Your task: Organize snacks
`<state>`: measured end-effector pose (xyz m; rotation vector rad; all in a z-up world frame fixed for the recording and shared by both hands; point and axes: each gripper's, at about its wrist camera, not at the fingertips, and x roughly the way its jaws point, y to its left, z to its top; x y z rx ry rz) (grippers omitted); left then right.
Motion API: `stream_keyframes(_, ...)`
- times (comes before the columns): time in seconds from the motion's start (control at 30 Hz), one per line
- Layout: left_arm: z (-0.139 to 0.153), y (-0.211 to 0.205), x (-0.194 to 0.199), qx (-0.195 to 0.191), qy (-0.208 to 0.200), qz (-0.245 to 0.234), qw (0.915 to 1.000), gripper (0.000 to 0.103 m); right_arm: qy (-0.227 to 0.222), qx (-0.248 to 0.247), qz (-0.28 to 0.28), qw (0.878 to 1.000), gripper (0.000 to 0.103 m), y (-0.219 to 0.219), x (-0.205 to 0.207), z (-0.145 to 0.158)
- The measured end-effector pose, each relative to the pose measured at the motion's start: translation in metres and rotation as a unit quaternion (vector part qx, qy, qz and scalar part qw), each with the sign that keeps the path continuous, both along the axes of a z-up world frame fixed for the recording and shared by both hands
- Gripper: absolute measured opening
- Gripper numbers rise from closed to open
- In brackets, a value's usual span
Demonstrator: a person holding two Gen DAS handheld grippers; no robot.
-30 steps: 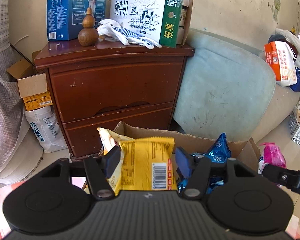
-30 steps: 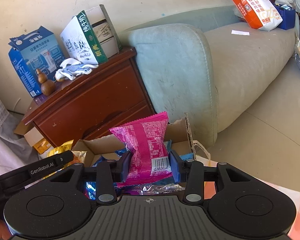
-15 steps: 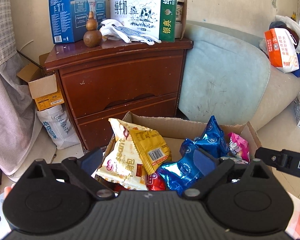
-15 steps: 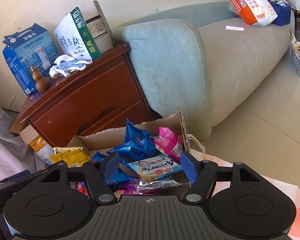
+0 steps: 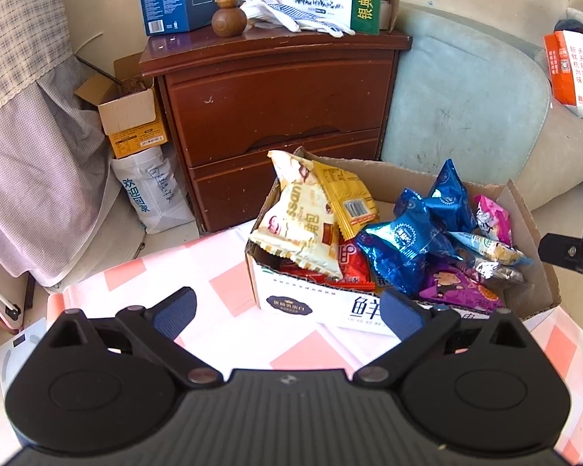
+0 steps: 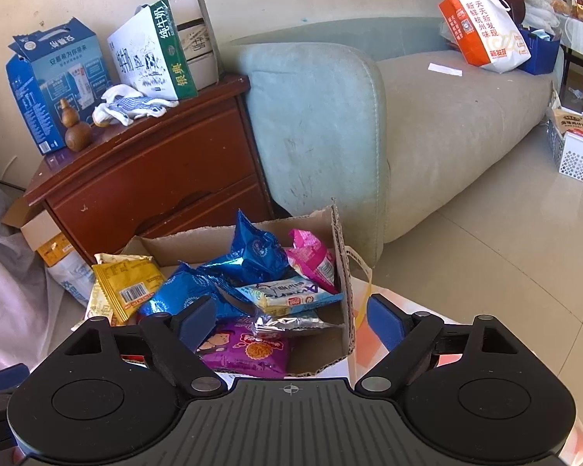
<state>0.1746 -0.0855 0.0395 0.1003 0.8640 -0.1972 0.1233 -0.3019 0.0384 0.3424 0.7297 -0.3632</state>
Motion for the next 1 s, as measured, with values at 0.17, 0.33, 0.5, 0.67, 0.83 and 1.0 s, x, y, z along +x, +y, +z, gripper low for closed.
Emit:
stream_keyframes(0.17,0.0,0.004,-0.001,0.005,0.005,0.002,1.0,0.101,0.023,-0.018,-0.008,1.0,0.092,0.008,-0.007,-0.003)
stream_keyframes(0.33,0.0,-0.001,-0.001,0.013,0.008,-0.004,0.9999,0.101,0.029,-0.027,-0.009,0.999,0.094,0.015,-0.011,-0.005)
stream_keyframes(0.5,-0.003,-0.005,0.0,0.033,0.006,-0.013,0.9993,0.101,0.047,-0.039,0.003,0.998,0.096,0.022,-0.005,-0.011)
stream_keyframes(0.67,-0.005,-0.004,0.005,0.035,0.013,-0.002,0.9993,0.101,0.057,-0.047,0.01,0.997,0.096,0.026,-0.001,-0.013)
stream_keyframes(0.83,-0.005,-0.006,0.004,0.035,0.014,-0.003,0.9993,0.101,0.068,-0.051,0.01,0.996,0.097,0.027,0.003,-0.017)
stream_keyframes(1.0,-0.007,-0.009,0.004,0.04,0.015,-0.005,0.9991,0.101,0.075,-0.053,0.007,0.996,0.097,0.026,0.004,-0.019)
